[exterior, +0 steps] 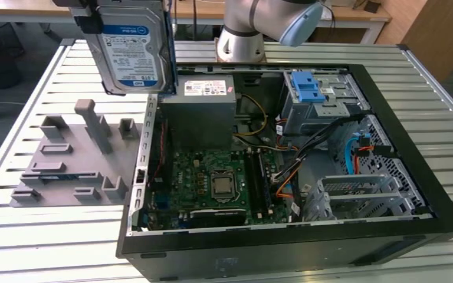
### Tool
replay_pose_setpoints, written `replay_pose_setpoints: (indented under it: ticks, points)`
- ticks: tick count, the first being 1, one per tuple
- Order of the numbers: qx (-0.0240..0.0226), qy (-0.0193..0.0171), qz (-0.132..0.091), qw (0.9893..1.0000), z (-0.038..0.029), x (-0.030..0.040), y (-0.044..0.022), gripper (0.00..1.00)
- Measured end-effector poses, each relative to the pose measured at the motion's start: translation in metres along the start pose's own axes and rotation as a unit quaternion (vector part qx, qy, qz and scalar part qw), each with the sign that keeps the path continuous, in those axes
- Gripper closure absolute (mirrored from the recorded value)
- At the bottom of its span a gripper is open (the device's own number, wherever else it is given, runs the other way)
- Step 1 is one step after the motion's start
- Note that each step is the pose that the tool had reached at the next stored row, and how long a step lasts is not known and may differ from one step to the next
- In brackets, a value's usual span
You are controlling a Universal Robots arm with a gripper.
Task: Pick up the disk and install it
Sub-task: 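Pick up the disk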
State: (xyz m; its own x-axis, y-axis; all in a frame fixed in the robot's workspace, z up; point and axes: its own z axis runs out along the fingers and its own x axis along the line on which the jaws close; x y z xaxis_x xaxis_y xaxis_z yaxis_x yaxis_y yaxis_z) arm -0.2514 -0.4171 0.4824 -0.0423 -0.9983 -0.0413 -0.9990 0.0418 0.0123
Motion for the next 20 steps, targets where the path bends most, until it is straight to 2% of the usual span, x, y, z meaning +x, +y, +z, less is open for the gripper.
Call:
replay_pose_setpoints:
  ticks: [13,20]
  points:
    - [-0.0002,0.0,0.0,1.0,-0.0004,0.0019,-0.0288,0.63]
    - [-0.0002,0.0,0.0,1.0,-0.0005,0.0019,-0.0296,0.63]
